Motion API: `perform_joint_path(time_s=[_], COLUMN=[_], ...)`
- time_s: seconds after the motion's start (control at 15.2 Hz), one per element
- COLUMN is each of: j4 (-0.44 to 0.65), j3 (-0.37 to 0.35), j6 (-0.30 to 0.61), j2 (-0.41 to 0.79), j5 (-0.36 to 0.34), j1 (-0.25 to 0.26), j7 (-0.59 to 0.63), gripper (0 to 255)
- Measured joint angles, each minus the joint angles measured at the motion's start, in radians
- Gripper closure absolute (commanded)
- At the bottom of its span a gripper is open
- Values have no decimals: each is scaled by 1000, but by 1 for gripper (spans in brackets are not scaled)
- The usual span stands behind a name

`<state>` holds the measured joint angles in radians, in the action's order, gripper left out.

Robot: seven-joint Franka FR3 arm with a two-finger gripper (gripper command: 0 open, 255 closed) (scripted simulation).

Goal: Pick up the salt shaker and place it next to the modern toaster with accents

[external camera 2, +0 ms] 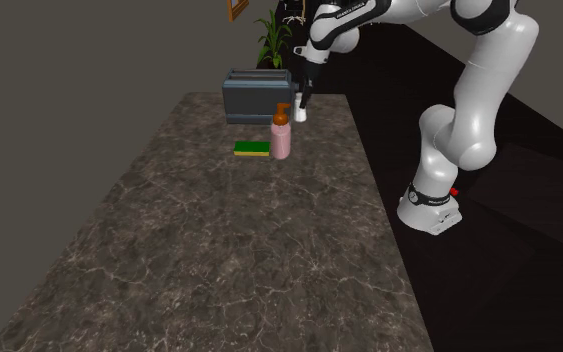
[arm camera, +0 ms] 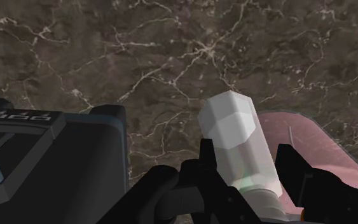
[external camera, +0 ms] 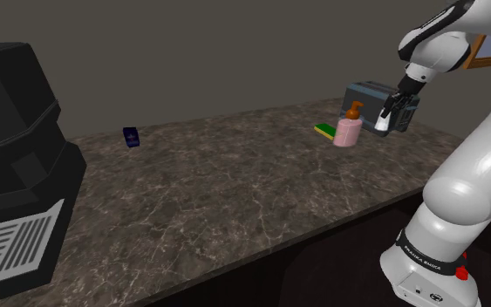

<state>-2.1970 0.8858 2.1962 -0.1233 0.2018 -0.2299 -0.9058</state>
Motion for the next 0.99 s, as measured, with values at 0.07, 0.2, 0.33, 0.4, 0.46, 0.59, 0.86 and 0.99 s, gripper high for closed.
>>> perform_joint_path(time_s=[0.07,0.2,0.33,0.4,0.46,0.59,0.86,0.99], j4=[-7,-22,-35,-40,-47,-61,-73,-78], j3=[3,10,15,18,20,24,27,25], j6=[12,35,58,68,78,100,135,147], j2=[9,28,49,59,67,89,148,167], j5=[11,33,59,71,82,112,188,215], j1=[2,5,10,11,11,13,14,12], j7=[-10,-32,-52,-63,-74,-102,-163,-186], gripper=[255,255,255,255,255,255,255,255])
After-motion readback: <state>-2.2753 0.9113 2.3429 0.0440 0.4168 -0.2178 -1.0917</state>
